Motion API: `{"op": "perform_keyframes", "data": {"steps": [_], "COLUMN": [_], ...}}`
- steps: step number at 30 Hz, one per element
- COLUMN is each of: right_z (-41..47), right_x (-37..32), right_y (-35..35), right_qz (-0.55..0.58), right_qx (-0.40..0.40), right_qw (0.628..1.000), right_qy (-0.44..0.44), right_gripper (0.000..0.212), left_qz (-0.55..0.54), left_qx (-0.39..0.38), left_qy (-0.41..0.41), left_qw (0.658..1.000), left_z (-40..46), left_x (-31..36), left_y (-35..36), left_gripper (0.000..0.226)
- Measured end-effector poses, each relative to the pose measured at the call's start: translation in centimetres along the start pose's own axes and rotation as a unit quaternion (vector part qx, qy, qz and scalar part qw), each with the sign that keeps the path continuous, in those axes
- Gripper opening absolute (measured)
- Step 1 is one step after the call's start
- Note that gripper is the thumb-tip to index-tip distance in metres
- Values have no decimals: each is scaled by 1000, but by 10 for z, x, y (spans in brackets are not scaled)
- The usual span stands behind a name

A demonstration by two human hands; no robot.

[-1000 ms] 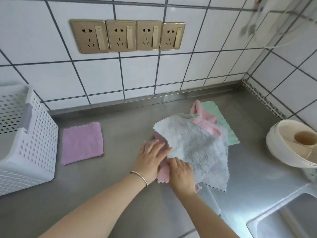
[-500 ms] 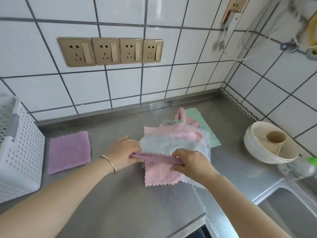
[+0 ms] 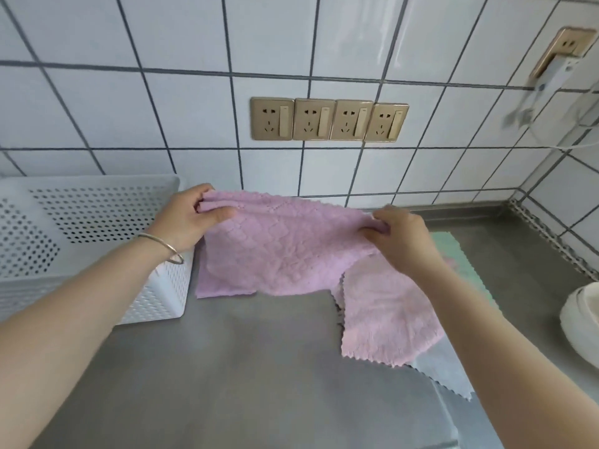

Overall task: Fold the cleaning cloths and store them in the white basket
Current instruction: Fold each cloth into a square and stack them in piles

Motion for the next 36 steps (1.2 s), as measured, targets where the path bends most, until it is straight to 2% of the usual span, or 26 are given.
{"op": "perform_keyframes", "data": {"steps": [3, 5, 7, 11, 14, 17, 19, 21, 23, 24, 26, 28, 30, 32, 36], "right_z": [-19, -38, -62, -117, -151, -168, -175, -180, -180, -176, -165, -152, -143, -141, -141], "right_x": [-11, -7, 1, 13, 21, 26, 25, 26, 32, 34, 35, 34, 32, 32, 28], "right_y": [16, 36, 59, 107, 130, 131, 132, 134, 138, 140, 144, 151, 159, 172, 191], "right_qz": [8, 17, 25, -8, -25, -43, -80, -107, -83, -58, -1, 58, 107, 119, 103], "right_qx": [-19, -80, -158, -353, -452, -540, -587, -610, -618, -609, -563, -489, -420, -371, -318], "right_qw": [996, 990, 978, 929, 889, 841, 805, 785, 780, 787, 816, 851, 869, 879, 888], "right_qy": [-83, -118, -137, -113, -70, -12, -11, 4, 50, 82, 134, 183, 238, 276, 314], "right_gripper": [40, 24, 6, 20, 25, 23, 23, 31, 36, 30, 20, 15, 9, 16, 18], "left_qz": [-56, -78, -31, 50, 17, -13, -8, 20, -7, -48, -107, -119, -111, -84, -13], "left_qx": [-24, -57, -109, -244, -299, -331, -350, -363, -349, -321, -253, -189, -131, -82, -50], "left_qy": [-52, -107, -154, -260, -309, -319, -324, -332, -351, -372, -405, -408, -408, -406, -427], "left_qw": [997, 990, 982, 933, 903, 888, 879, 870, 869, 870, 872, 885, 897, 906, 903], "left_z": [-44, -80, -116, -188, -226, -251, -266, -277, -281, -280, -274, -264, -253, -245, -235], "left_x": [-23, -48, -72, -112, -134, -143, -156, -169, -175, -176, -173, -170, -168, -174, -191], "left_y": [-22, -27, -21, 3, 19, 29, 30, 29, 28, 28, 29, 33, 38, 44, 55], "left_gripper": [20, 23, 21, 30, 21, 16, 33, 46, 52, 52, 33, 8, 17, 19, 19]}}
Point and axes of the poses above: each hand's wrist, its own z-axis towards the middle knuckle, its own y-axis out of the palm, x = y × z, the point moved 1 cm from there along z, towards the middle knuckle, and after that the axes turned 2 degrees about x, right-handed, at the moved point
